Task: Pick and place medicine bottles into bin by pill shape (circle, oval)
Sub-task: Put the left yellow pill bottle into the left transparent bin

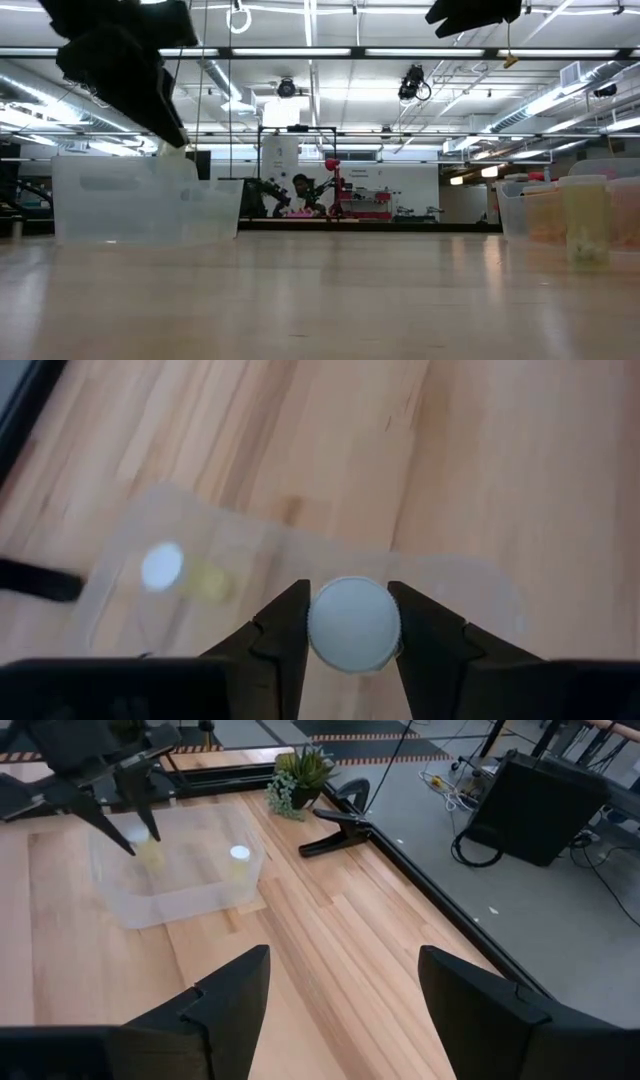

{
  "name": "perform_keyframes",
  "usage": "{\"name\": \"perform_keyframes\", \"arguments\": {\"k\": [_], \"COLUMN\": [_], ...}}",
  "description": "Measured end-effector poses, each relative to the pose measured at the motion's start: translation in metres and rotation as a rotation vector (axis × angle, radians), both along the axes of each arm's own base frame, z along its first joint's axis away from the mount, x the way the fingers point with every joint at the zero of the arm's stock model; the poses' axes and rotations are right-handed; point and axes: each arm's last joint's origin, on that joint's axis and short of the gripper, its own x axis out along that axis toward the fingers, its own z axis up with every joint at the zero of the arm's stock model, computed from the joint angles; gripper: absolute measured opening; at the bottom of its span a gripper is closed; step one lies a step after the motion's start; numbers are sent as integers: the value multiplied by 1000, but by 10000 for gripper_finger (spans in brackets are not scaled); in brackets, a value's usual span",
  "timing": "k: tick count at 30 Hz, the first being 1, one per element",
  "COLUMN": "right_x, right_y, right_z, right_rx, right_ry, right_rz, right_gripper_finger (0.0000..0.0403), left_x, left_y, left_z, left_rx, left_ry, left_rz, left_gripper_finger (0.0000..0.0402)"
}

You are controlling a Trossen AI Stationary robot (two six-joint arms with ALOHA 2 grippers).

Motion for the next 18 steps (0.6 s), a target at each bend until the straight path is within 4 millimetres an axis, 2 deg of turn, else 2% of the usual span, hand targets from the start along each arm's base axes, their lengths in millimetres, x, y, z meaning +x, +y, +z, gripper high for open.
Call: {"name": "perform_keyframes", "arguments": {"k": [10,18], "right_x": [0,0], "right_y": [0,0], "right_z": [0,0], "right_rx": [1,2], "right_ry": [-1,-1], "right_rz": [-1,-1], "right_gripper_finger": [263,263], "left_x": [-6,-1], "left_y": [13,29], "left_z": [-29,-39], "left_rx": [2,-69], "left_ry": [20,5], "left_rz": [5,-42], "left_gripper_finger": [137,138]}}
